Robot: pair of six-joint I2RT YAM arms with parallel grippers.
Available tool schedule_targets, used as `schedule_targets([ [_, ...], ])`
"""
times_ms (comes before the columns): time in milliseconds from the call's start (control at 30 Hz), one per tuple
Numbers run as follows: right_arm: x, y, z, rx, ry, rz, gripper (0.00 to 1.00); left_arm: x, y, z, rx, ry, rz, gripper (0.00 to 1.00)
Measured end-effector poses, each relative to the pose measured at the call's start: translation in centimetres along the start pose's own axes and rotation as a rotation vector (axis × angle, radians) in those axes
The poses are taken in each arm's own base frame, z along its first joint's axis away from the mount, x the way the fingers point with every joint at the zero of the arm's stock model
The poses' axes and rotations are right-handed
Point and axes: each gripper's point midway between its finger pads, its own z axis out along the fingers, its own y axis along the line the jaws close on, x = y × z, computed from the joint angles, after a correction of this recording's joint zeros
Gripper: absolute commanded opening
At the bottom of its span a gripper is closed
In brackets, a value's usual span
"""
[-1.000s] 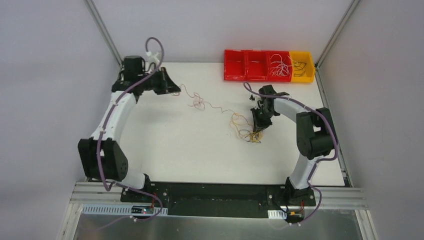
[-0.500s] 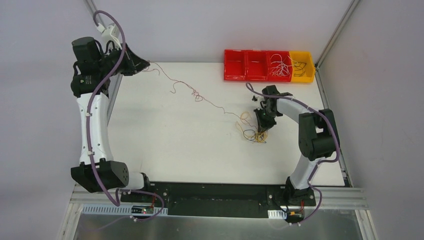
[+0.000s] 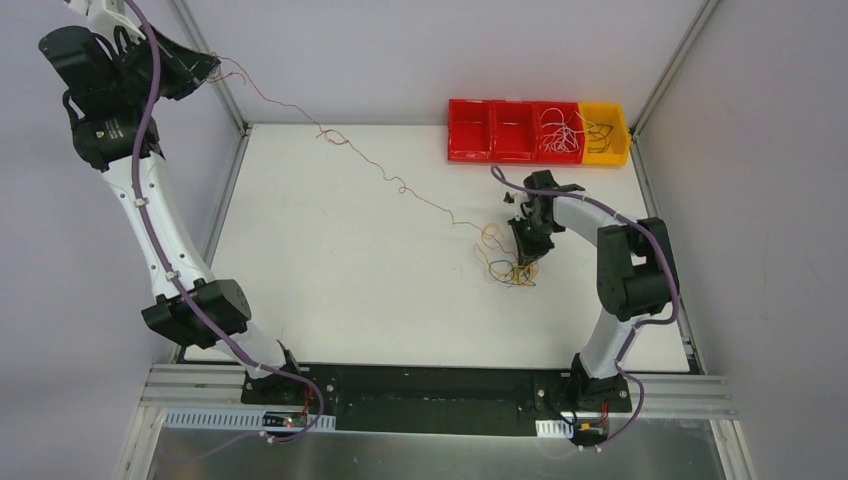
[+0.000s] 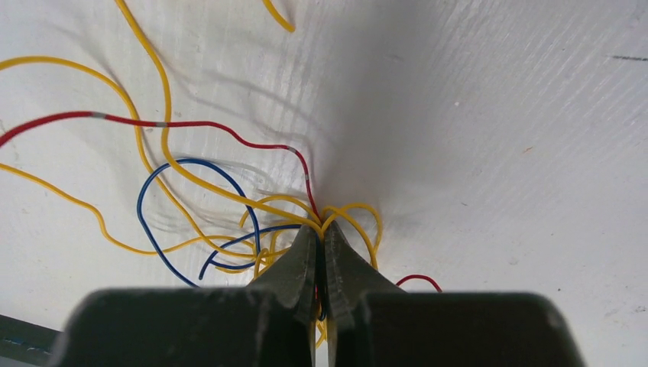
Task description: Untangle the cables
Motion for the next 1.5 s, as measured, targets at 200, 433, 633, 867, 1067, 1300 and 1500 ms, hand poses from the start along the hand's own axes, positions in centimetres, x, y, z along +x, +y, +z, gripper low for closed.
schedule_targets([
  [200, 0.1, -0.2, 0.0, 0.021, 0.005, -0.022, 0.00, 0.1, 2.3, 0.1, -0.066, -0.014, -0.064, 0.00],
  [433, 0.9, -2.1, -0.2, 0.037, 0.015, -0.028, 0.00, -3.1, 8.0, -2.2, -0.302, -0.159, -0.087, 0.00],
  [633, 2.1, -5.0, -1.0, 0.065, 0.030, 0.002, 0.00, -2.0, 10.9, -2.7, -0.421, -0.156, -0.103, 0.00],
  [867, 2.4, -5.3, -1.1, 0.094, 0.050, -0.036, 0.00, -0.9, 12.8, -3.1, -0.483, -0.133, -0.103, 0.00],
  [1067, 3.0, -6.3, -1.5, 0.101, 0.074, -0.031, 0.00, -0.6, 12.3, -3.4, -0.410, -0.095, -0.094, 0.00],
  [1300, 1.1, 0.9, -2.5, -0.071, 0.063, -0.095, 0.50, 8.6, 3.6, 1.1, -0.073, 0.173, -0.122, 0.00],
  [1500, -5.4, 8.3, -7.7, -0.293, -0.113, -0.132, 0.83, 18.0, -4.9, 2.5, 0.205, 0.430, -0.142, 0.00],
])
